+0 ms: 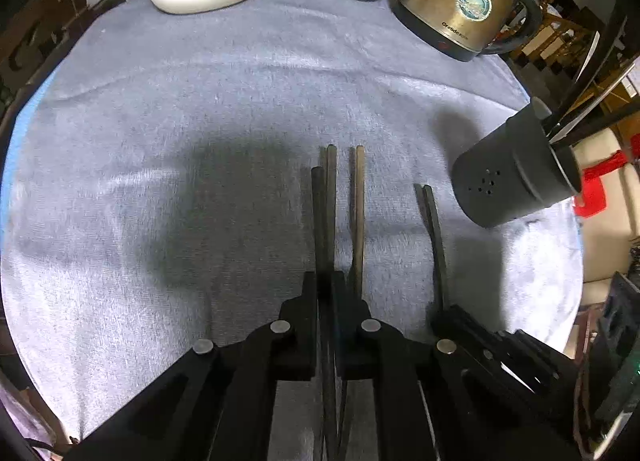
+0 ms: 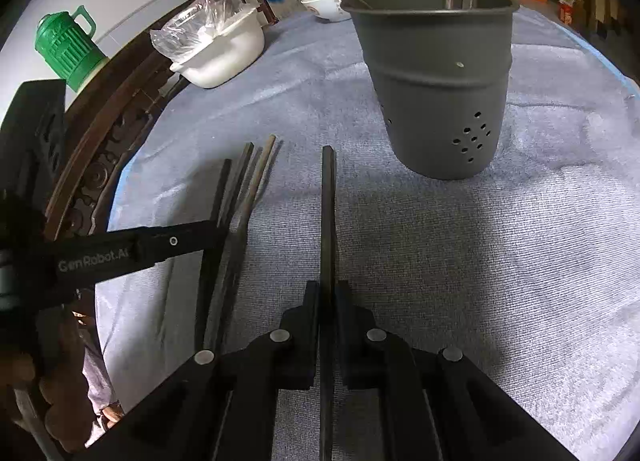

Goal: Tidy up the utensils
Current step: 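Close the right tool on a dark chopstick while the left tool grasps another, then lift both held chopsticks and carry them above the grey cup, then lower both chopsticks into the grey cup and open both tools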

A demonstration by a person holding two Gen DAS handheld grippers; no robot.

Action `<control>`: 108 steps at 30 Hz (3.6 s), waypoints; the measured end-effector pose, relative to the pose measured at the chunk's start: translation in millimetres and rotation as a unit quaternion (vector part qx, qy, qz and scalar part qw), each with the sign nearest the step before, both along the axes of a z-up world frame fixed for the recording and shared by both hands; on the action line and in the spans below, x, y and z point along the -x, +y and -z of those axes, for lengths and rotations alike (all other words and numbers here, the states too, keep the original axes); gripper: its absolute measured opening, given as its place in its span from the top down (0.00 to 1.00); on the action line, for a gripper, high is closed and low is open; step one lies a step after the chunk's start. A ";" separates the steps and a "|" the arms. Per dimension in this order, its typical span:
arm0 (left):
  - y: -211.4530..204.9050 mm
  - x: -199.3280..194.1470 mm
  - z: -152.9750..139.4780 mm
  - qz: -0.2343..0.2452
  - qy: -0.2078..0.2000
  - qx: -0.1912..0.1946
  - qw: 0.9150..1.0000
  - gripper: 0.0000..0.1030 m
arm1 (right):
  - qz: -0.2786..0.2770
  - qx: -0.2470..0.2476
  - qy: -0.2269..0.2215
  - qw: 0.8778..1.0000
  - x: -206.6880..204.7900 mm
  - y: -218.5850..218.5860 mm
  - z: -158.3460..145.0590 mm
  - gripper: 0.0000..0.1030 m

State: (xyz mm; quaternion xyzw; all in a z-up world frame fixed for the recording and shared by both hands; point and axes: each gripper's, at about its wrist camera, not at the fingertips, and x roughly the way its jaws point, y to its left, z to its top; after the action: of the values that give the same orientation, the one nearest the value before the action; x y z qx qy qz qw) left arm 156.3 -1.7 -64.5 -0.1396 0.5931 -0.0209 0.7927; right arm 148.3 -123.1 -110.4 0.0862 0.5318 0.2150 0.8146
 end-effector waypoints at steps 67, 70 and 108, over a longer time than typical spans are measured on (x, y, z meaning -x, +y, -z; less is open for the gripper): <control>68.7 76.8 -113.8 -0.098 -0.328 -0.107 0.933 0.94 | 0.212 0.054 -0.364 0.906 49.4 -75.9 -106.5 0.94; 68.6 86.2 -117.1 -0.096 -0.339 -0.113 0.929 0.93 | 0.197 0.065 -0.372 0.905 65.7 -73.8 -106.7 0.94; 64.6 161.7 -131.8 -0.087 -0.361 -0.075 0.925 0.93 | 0.185 0.034 -0.372 0.909 151.8 -105.0 -119.6 0.93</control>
State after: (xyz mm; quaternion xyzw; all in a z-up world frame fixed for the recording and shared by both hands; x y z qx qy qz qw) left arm -5.4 62.9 67.3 -0.1137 0.2517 0.0442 0.9601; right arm -3.6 -228.1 9.2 0.0692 0.1713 0.0592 0.9810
